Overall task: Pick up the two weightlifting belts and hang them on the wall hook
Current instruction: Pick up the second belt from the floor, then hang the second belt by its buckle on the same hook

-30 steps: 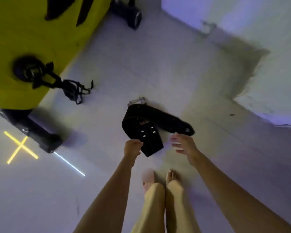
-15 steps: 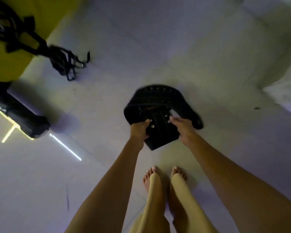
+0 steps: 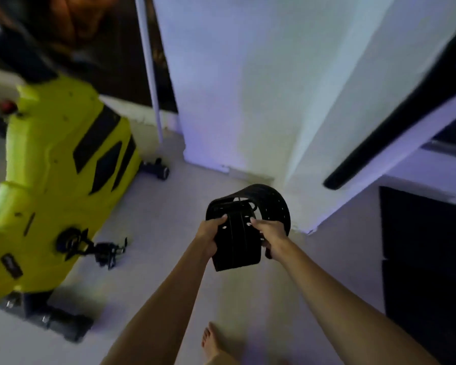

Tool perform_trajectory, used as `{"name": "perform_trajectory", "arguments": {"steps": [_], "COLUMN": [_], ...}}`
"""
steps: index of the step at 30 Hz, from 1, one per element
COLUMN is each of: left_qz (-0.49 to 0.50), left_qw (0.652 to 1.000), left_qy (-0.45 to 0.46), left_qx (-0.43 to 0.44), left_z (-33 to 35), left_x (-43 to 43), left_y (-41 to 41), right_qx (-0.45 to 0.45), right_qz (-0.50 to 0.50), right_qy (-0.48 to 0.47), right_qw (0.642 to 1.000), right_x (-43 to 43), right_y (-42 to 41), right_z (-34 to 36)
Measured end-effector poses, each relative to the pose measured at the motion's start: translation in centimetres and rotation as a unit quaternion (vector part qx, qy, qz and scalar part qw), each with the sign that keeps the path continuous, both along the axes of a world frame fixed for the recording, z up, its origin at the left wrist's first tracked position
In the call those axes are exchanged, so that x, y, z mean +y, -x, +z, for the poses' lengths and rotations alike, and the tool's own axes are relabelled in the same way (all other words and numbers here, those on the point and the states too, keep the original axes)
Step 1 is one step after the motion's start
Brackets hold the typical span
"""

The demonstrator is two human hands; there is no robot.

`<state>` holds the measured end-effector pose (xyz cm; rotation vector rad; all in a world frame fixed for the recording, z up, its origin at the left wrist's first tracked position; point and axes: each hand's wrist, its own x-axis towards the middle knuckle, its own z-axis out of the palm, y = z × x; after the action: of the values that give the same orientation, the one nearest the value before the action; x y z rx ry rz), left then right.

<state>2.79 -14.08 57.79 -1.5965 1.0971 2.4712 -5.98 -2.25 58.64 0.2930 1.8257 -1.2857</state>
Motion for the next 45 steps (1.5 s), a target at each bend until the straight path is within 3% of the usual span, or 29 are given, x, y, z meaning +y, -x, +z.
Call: {"name": "perform_trajectory", "arguments": {"steps": [8,12,13,16,18,20,22,25,31,34,38,41,45], "left_qz": [-0.088,-0.100,-0.102,-0.122,-0.143,-0.156,-0.178,-0.195,-0.237,-0.254,-0.252,-0.229,-0.202], "left_qw": [0.979,0.965,0.963,0.955,0.947,0.940,0.934,0.932,0.922,0.913,0.899,0.898,0.905], "left_qy": [0.135,0.175,0.181,0.187,0.196,0.203,0.212,0.207,0.197,0.171,0.154,0.155,0.129], "left_qx": [0.126,0.167,0.172,0.195,0.212,0.224,0.224,0.224,0.236,0.270,0.325,0.341,0.352], "left_z": [11.0,13.2,13.7,14.8,15.5,15.9,16.4,16.4,16.1,16.3,16.8,17.6,17.8], "left_x": [11.8,17.5,18.6,20.7,21.3,21.7,22.1,22.9,23.0,22.3,21.4,21.5,22.1], "left_y": [6.6,8.1,8.2,8.2,8.3,8.5,8.8,8.9,8.2,7.1,6.5,7.0,7.2], "right_qx": [0.019,-0.037,-0.021,0.183,0.238,0.217,0.129,0.070,0.001,0.010,0.110,0.111,0.114], "right_qz": [-0.099,-0.179,-0.211,-0.238,-0.249,-0.241,-0.147,-0.045,-0.181,-0.195,-0.177,-0.175,-0.129], "right_qy": [0.173,0.152,0.119,-0.051,-0.048,0.004,0.079,0.146,0.236,0.250,0.264,0.296,0.300], "right_qw": [0.980,0.971,0.970,0.953,0.938,0.946,0.978,0.986,0.955,0.948,0.942,0.932,0.938], "right_x": [14.5,19.8,20.7,23.4,25.0,26.8,28.3,28.0,26.0,25.5,24.1,23.4,23.4], "right_y": [5.3,7.3,7.4,8.0,9.3,11.2,12.0,11.3,11.0,11.0,14.1,12.1,10.6], "right_z": [10.3,11.7,11.7,12.2,13.0,13.2,13.2,13.8,14.7,15.3,16.1,20.5,20.1]}}
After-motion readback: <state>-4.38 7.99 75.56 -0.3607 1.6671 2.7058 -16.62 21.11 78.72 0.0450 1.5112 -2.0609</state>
